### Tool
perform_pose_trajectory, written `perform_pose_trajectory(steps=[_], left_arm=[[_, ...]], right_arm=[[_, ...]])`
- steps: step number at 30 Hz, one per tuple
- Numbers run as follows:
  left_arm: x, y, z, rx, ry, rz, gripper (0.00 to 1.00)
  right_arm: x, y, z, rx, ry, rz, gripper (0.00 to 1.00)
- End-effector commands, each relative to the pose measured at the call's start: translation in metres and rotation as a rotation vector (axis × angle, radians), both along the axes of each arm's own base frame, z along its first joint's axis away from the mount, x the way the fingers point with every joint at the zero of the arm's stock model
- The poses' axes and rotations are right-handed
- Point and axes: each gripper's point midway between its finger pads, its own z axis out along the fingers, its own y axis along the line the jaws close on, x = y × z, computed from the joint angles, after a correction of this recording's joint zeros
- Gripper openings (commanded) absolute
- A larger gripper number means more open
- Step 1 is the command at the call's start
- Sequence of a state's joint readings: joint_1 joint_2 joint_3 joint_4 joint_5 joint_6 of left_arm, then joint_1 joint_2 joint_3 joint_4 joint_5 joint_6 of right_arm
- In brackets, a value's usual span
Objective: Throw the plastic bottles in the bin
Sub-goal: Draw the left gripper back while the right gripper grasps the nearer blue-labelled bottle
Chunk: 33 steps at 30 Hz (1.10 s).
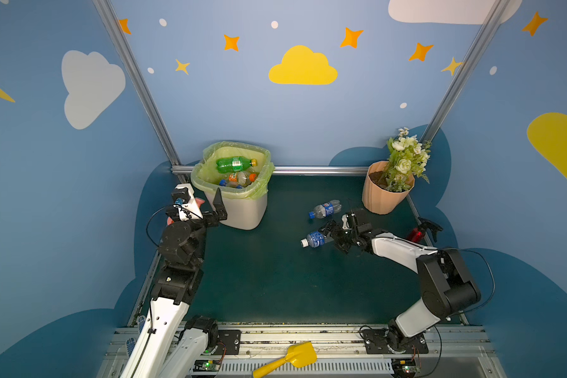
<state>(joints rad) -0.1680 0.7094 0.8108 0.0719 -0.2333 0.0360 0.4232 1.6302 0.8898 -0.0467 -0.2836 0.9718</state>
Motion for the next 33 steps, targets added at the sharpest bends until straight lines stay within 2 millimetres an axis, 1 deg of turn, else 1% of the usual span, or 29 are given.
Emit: perform_pose_trajectory(steps=[1,7,12,19,28,33], left_arm=[[-0.007,0.006,-0.014,-0.04,0.032,0.022,1.0],[-0.019,0.013,-0.033,-0.061,0.07,0.054,1.0],[-0.025,0.015,-0.041,-0.078,0.071,0.058,1.0],[-0.026,0.014,-0.044,-0.084,0.083,0.051,1.0],[-0.025,0.013,-0.045,-0.087,0.091,0.048,1.0],[-0.023,0.013,-0.045,-0.086,0.093,0.048,1.0]], right_arm=[[0.005,-0.002,-0.006,-0.031,0.039,-0.038,0.95],[0.013,0.002,-0.015,-0.057,0.07,-0.039,0.95],[0.017,0.002,-0.027,-0.083,0.098,-0.038,0.95],[0.02,0.009,-0.043,-0.075,0.129,-0.019,0.92],[0.023,0.013,-0.049,-0.055,0.125,0.009,0.75],[0.027,0.018,-0.046,-0.02,0.097,0.03,0.6]])
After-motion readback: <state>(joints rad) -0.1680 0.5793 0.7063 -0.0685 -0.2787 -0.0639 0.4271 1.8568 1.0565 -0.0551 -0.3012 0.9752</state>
